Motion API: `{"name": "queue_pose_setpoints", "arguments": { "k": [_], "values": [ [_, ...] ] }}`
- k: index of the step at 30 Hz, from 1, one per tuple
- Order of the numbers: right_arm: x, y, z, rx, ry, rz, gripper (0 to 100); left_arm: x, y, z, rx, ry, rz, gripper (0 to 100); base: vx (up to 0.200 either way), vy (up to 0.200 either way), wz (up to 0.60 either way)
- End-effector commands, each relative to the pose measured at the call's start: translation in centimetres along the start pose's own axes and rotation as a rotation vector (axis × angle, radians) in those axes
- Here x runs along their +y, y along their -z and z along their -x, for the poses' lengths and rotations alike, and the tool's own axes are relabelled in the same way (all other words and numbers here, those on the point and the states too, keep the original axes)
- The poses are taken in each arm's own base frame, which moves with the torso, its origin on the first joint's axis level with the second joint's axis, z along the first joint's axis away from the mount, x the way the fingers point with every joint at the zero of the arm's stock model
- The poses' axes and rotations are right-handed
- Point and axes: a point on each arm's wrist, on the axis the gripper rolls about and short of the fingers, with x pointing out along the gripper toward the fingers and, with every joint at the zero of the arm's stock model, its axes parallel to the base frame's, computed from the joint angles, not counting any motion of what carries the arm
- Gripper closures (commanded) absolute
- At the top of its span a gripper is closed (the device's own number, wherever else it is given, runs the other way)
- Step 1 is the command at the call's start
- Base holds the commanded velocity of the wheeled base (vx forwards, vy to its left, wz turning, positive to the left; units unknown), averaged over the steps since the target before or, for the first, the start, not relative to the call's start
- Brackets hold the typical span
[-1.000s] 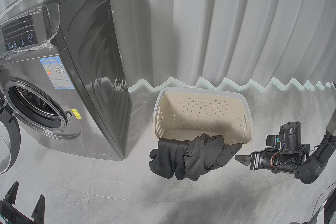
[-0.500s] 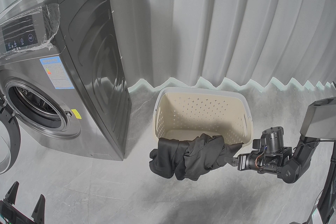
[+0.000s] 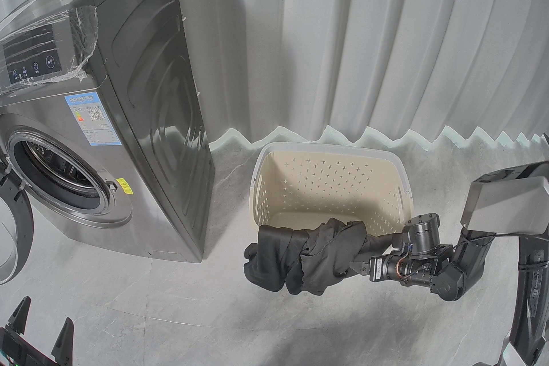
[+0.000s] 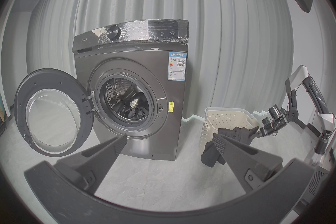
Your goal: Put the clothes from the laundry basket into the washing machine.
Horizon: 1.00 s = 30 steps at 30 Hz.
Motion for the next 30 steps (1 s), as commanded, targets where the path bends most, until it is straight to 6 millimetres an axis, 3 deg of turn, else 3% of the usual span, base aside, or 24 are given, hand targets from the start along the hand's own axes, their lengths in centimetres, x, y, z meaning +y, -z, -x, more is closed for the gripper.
{"name": "queue_pose_setpoints", "arguments": {
  "k": [1,29,30],
  "values": [
    [0.4,0.4,-1.2,0.002,-0.014,0.009,0,0.0,0.5,0.0,-0.001,0.0,0.002,0,0.0,0.0,0.0],
    [1.4,-1.3,-5.8,-0.082,-0.046,0.016,0,0.0,0.5,0.0,0.0,0.0,0.002,0,0.0,0.0,0.0],
    [1.4,-1.3,-5.9,-0.084,-0.047,0.014,100,0.0,0.5,0.0,0.0,0.0,0.002,0,0.0,0.0,0.0]
  ]
}}
